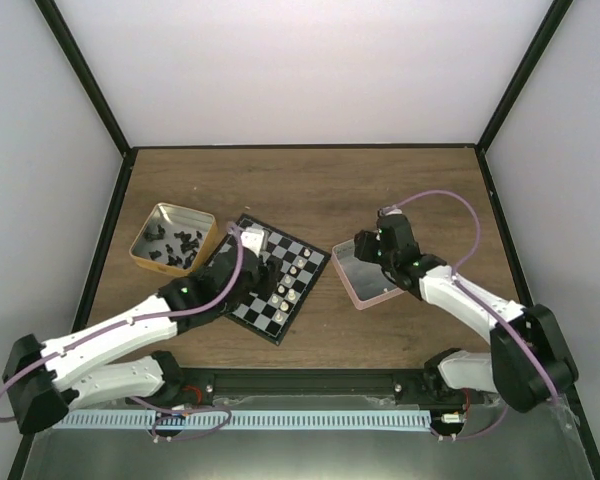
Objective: Set up the chess pieces on the board
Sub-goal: Place the chess piece on the chessboard, then pick up the chess piece from the storage box.
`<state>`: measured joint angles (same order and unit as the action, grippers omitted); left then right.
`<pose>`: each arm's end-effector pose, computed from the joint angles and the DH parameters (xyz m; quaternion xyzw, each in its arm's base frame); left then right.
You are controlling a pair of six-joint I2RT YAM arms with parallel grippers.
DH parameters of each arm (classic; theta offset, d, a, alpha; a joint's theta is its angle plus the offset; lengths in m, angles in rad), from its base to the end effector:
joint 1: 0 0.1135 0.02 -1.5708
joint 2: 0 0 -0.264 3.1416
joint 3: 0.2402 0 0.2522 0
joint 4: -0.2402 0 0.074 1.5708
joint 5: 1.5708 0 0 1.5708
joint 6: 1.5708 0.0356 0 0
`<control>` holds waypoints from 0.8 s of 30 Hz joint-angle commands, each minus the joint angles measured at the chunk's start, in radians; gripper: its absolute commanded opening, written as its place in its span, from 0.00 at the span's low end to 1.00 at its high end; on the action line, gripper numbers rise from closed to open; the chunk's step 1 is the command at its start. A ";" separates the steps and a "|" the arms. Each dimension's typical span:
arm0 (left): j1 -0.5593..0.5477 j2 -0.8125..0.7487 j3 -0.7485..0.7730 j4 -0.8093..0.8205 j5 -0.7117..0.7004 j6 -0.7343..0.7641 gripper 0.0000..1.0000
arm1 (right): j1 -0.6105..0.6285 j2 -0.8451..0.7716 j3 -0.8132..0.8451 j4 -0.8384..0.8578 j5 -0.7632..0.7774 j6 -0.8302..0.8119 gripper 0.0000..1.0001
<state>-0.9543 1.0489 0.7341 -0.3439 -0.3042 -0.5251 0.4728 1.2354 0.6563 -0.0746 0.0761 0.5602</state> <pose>0.1389 -0.1776 0.2575 0.1238 0.8813 -0.1930 0.4133 0.2308 0.1150 0.2124 0.0560 0.8945 0.1888 0.4015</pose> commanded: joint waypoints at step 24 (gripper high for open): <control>0.005 -0.137 0.083 -0.041 -0.080 0.113 0.59 | -0.113 0.464 0.236 -0.065 0.103 -0.017 0.18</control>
<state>-0.9535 0.9031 0.8249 -0.3981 -0.4065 -0.4297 0.3687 1.6836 0.8597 -0.1165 0.1394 0.5392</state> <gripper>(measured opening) 0.590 0.186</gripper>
